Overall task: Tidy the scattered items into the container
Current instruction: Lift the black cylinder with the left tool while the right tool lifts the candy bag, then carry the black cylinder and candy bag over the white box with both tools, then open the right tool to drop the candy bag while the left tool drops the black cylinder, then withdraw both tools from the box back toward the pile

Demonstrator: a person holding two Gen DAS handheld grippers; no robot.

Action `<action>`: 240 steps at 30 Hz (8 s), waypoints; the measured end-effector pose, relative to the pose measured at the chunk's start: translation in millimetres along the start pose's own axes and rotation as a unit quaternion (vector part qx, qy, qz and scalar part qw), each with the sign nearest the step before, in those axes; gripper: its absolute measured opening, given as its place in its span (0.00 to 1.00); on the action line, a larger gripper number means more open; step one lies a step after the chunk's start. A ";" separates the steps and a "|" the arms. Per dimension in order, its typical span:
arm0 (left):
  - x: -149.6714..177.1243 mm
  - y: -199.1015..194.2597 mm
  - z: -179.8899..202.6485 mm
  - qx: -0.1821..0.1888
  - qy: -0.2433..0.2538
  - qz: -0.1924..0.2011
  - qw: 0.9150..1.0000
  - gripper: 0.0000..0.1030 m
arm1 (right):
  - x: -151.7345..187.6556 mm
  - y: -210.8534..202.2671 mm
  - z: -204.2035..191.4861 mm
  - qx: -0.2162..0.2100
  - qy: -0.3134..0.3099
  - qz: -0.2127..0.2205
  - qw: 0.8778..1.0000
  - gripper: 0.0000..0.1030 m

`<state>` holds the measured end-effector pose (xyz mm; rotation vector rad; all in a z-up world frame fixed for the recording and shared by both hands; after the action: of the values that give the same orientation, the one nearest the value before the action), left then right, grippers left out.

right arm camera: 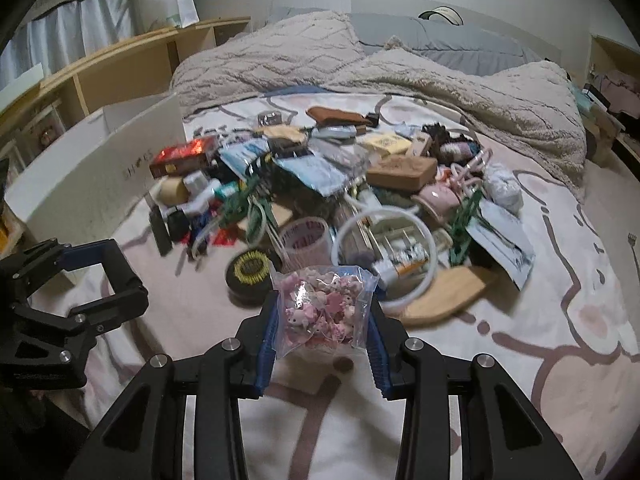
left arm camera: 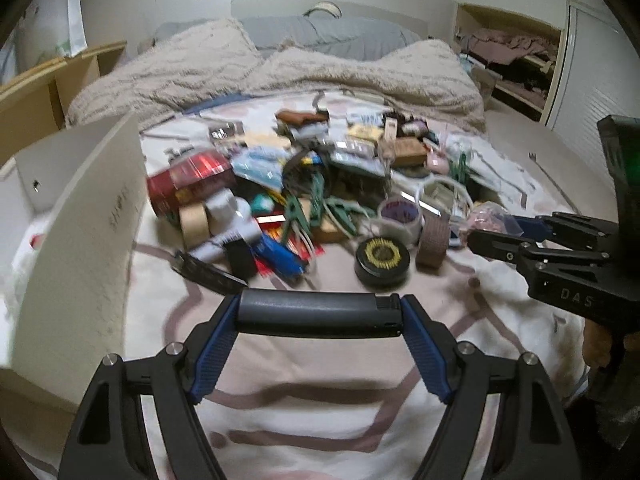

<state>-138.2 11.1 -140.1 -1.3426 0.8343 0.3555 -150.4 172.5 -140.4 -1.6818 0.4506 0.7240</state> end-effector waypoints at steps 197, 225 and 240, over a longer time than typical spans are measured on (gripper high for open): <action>0.1 -111.3 -256.9 -0.262 -0.123 0.054 0.956 1.00 | -140.5 62.0 -255.0 -0.110 -0.099 0.071 0.986 1.00; -14.9 -74.0 -174.3 -0.199 -0.081 0.052 0.975 1.00 | -110.0 15.4 -141.0 -0.026 -0.062 0.098 0.993 1.00; -17.1 -51.9 -114.1 -0.146 -0.056 0.049 0.986 1.00 | -76.1 1.7 -72.8 0.033 -0.041 0.086 0.995 1.00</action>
<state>-152.0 -104.8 -91.4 -1.5411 0.7762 0.6436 -191.1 95.1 -81.8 -1.5580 0.5615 0.8907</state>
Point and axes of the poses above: each gripper's, at about its wrist camera, not at the fingertips, and y roughly the way its jaws point, z to its right, x to its underside, the point moved 6 cm from there along y, roughly the way its jaws point, and after that the axes turned 3 degrees about y, right-handed, at the moved point
